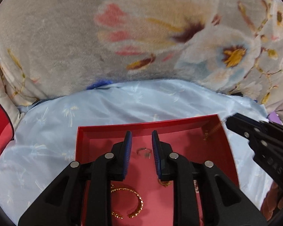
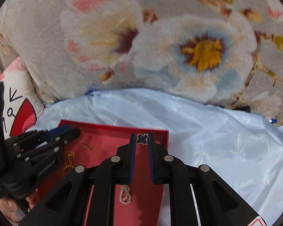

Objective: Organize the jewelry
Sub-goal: 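Drop the silver ring into the red box with the left tool while the right tool drops the clover chain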

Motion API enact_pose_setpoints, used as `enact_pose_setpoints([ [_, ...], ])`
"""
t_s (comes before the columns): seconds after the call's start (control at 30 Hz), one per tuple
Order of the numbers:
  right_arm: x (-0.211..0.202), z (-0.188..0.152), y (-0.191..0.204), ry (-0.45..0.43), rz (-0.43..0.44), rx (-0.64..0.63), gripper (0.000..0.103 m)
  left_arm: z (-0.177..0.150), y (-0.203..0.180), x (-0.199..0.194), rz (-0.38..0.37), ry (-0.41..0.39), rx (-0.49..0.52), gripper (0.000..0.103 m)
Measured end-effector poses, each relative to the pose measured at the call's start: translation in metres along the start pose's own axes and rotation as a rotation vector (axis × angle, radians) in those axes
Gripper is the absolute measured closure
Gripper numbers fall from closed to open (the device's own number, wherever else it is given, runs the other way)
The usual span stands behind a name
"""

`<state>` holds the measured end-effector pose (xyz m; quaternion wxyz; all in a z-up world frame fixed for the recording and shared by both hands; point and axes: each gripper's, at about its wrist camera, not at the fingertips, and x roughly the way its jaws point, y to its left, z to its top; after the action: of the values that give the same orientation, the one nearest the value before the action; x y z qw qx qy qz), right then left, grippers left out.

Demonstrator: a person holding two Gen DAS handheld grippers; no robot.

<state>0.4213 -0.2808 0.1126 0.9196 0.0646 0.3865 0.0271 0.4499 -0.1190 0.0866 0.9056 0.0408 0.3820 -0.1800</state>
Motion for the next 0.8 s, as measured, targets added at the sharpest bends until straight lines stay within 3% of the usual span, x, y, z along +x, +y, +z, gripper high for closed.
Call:
enact_pose_setpoints([
  [0.07,-0.002,-0.009,0.0,0.001,0.004,-0.002,0.09,-0.003,0.004,0.006,0.016,0.013,-0.016,0.055],
  [0.13,-0.009,-0.015,0.001,-0.014,0.001,-0.013,0.087,-0.006,0.009,0.006,0.044,0.006,-0.041,0.043],
  [0.33,-0.066,-0.036,0.008,-0.094,0.065,-0.026,0.076,-0.022,0.023,-0.04,0.051,-0.054,-0.074,0.037],
  [0.47,-0.116,-0.068,0.01,-0.146,0.093,-0.034,0.068,-0.053,0.022,-0.087,0.052,-0.098,-0.053,0.033],
  [0.57,-0.147,-0.104,0.01,-0.159,0.102,-0.046,0.067,-0.085,0.018,-0.118,0.076,-0.115,-0.01,0.032],
  [0.8,-0.193,-0.199,0.013,-0.127,0.026,-0.092,0.067,-0.172,0.019,-0.154,0.047,-0.044,-0.009,0.031],
])
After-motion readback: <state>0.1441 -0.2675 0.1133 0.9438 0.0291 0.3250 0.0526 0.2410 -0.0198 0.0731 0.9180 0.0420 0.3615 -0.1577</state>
